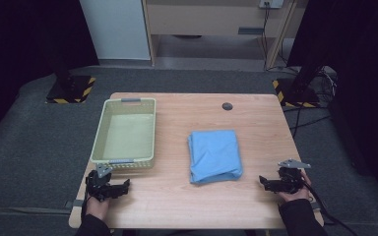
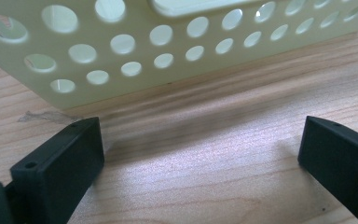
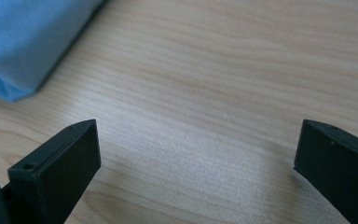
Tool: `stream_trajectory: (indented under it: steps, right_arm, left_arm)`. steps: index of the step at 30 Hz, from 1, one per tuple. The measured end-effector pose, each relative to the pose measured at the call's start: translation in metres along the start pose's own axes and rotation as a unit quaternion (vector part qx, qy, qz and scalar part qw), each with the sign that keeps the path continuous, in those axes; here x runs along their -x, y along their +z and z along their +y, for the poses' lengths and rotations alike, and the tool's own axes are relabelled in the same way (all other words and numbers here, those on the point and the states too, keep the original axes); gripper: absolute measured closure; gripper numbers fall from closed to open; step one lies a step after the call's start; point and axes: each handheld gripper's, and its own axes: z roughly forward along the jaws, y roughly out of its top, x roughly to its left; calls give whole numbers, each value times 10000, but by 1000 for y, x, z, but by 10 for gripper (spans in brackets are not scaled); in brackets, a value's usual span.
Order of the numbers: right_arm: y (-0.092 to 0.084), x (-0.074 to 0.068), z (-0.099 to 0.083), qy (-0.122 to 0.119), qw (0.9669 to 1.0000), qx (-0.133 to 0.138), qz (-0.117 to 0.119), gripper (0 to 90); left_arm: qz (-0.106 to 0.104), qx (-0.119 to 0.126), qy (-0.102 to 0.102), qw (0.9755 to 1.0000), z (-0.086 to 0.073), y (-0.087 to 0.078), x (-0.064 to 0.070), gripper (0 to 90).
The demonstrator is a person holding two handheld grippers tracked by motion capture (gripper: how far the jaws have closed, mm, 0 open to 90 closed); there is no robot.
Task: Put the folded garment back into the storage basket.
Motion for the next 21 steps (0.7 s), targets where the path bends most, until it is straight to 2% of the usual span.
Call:
stream_trajectory:
  steps: [10, 21]
  right_arm:
    - [-14, -5, 13, -64, 9997, 225, 86, 4]
    - [-26, -4, 33, 135, 9985, 482, 230, 6]
  left_arm:
    - [61, 0, -60, 10000, 0, 0, 2, 0]
    - [176, 1, -174, 9997, -1, -1, 5, 0]
